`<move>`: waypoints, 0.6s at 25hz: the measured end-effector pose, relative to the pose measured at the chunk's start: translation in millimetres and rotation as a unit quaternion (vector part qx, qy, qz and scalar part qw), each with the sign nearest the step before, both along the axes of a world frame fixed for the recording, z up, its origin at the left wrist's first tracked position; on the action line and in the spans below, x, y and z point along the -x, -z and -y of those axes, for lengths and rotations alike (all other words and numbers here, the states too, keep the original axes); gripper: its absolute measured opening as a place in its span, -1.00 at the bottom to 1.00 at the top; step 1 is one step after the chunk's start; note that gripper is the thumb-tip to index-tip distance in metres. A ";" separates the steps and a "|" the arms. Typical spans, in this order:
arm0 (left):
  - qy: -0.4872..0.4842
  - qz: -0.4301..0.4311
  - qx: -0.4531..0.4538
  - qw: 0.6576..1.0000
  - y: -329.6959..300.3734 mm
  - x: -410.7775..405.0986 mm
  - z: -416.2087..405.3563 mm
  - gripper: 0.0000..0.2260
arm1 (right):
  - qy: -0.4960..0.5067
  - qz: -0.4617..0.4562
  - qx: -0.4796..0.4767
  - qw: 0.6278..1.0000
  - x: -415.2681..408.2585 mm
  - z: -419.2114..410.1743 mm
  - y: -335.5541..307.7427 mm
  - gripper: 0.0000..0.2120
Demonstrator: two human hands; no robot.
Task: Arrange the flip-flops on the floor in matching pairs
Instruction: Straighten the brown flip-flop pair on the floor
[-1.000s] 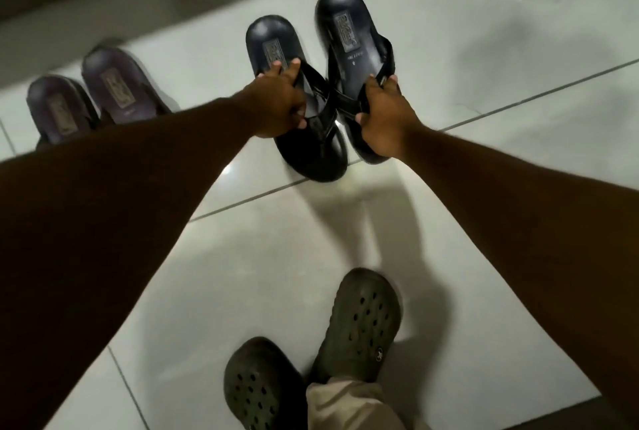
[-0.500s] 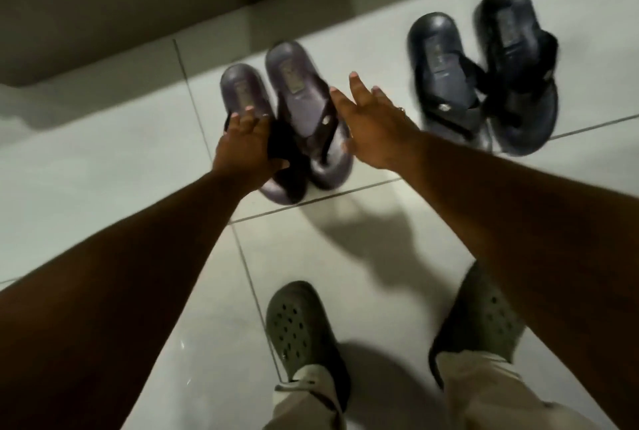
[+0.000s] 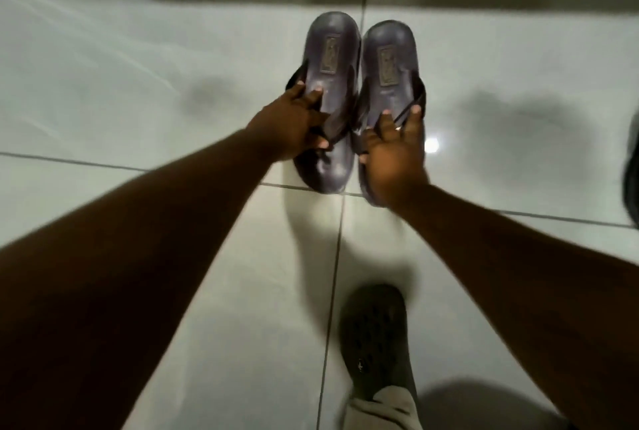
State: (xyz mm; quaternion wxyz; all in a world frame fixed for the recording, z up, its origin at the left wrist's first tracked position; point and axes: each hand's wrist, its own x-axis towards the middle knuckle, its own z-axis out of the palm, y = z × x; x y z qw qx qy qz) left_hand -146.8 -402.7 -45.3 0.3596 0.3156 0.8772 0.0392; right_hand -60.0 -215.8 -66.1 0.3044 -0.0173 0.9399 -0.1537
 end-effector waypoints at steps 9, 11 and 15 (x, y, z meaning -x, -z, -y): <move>-0.126 -0.043 0.030 0.991 -11.7 16.4 126.5 -0.51 | 0.035 -0.001 0.039 0.999 18.2 152.1 -7.8 -0.45; -0.115 -0.046 0.047 0.991 -10.9 20.4 124.9 -0.52 | 0.014 -0.001 0.049 0.999 22.5 144.9 -8.8 -0.42; -0.122 -0.091 0.116 0.982 -31.8 0.6 110.2 -0.35 | 0.038 -0.030 0.107 0.993 20.7 94.1 -29.5 -0.38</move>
